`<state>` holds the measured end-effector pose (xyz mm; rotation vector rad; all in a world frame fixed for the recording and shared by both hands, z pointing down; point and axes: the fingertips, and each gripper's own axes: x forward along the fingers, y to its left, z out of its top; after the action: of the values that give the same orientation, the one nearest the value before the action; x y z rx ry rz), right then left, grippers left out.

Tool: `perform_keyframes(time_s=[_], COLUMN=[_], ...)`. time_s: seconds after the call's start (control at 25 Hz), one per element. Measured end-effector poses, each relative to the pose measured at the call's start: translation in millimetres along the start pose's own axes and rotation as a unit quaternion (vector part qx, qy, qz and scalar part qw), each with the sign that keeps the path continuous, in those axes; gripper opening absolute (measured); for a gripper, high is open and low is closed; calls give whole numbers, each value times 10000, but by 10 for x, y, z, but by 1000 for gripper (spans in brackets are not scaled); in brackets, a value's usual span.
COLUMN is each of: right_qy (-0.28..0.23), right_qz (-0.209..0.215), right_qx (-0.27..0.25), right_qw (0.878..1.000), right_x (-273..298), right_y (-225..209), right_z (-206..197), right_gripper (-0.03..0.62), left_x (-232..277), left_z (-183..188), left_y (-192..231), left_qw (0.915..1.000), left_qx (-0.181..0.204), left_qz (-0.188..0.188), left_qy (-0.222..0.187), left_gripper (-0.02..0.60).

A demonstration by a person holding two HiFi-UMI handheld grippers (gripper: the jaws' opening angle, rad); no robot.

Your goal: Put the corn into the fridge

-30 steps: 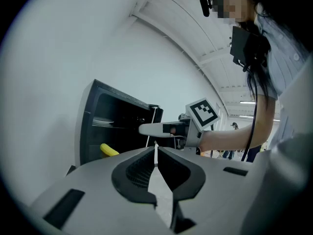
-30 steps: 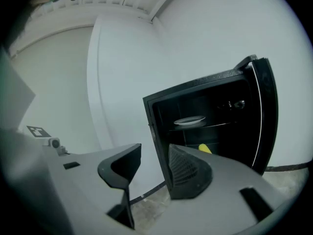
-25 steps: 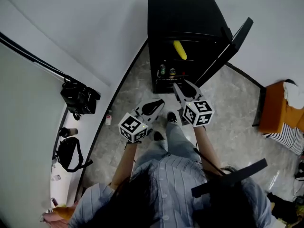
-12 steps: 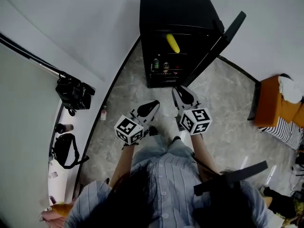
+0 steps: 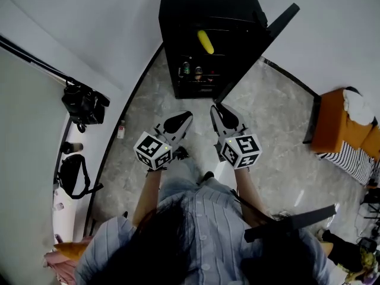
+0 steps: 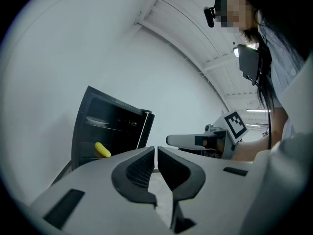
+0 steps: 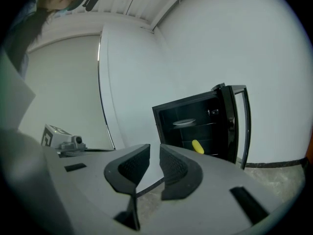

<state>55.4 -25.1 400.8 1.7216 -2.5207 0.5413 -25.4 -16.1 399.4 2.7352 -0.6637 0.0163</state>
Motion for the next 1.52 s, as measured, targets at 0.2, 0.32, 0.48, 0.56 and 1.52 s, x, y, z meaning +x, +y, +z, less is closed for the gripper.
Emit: perform_keyframes(time_s=[0.2, 0.32, 0.48, 0.56, 1.52], right_qy=[18, 2, -44, -96, -10], right_qz=[166, 278, 448, 525, 1190], right_qx=[-50, -64, -77, -108, -561], right_qw=[9998, 9996, 9990, 9985, 9913], right_x=[-345, -522, -754, -866, -1841], right_y=[40, 96, 193, 224, 396], right_z=[-98, -143, -160, -135, -305], right_gripper=[64, 60, 55, 52, 25], left_x=[-36, -82, -157, -176, -336], left_z=[-16, -41, -54, -31, -233], left_y=[-283, -491, -745, -854, -1814], left_qw=[9998, 9997, 9995, 9992, 9962], left_qx=[-47, -21, 68, 116, 280], left_qz=[178, 215, 284, 327, 722], left_qy=[-119, -136, -134, -171, -387], left_gripper=[9, 9, 9, 9, 9])
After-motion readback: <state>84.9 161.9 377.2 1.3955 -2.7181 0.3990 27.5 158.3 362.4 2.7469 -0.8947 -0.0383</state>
